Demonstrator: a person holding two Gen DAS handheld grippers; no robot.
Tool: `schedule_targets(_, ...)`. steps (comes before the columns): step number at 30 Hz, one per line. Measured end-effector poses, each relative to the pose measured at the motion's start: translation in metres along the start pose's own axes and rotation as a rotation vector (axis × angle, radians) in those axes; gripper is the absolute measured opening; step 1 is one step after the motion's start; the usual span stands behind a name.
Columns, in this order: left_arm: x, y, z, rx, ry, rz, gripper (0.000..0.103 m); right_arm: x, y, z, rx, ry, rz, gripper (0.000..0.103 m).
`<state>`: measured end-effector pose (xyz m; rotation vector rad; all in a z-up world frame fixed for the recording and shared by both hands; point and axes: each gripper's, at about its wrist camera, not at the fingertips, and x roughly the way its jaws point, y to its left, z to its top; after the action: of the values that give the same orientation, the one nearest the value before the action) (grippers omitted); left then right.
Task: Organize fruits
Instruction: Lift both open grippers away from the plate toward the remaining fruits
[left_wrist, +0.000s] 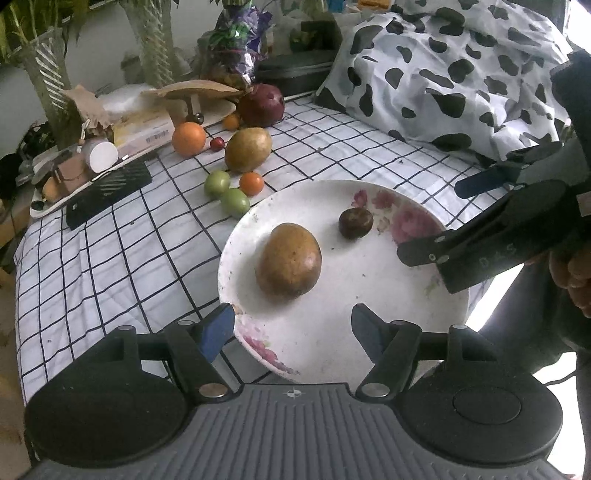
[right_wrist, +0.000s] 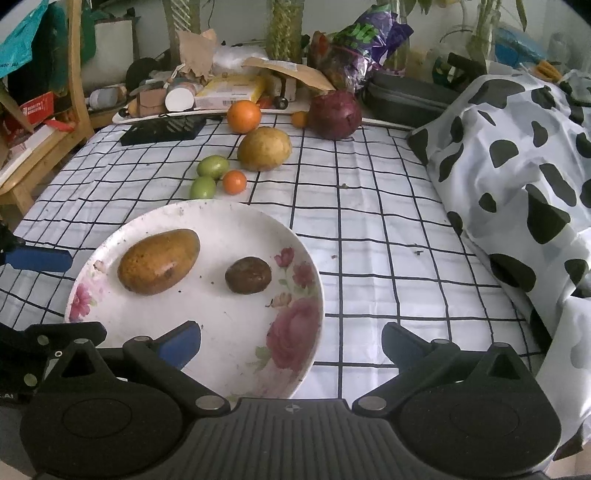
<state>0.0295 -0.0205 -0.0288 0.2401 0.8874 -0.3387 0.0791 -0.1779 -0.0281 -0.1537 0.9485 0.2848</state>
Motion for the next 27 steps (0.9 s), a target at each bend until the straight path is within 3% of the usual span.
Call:
schedule_targets(7, -0.006, 0.006, 0.006, -0.035, -0.052, 0.011, 0.069, -0.002, -0.003, 0.004, 0.023, -0.033, -0.009, 0.103)
schedule_targets(27, 0.01, 0.048, 0.036, -0.145, -0.1, -0.023, 0.068, 0.01, -0.008, 0.025, -0.002, -0.107, -0.056, 0.103)
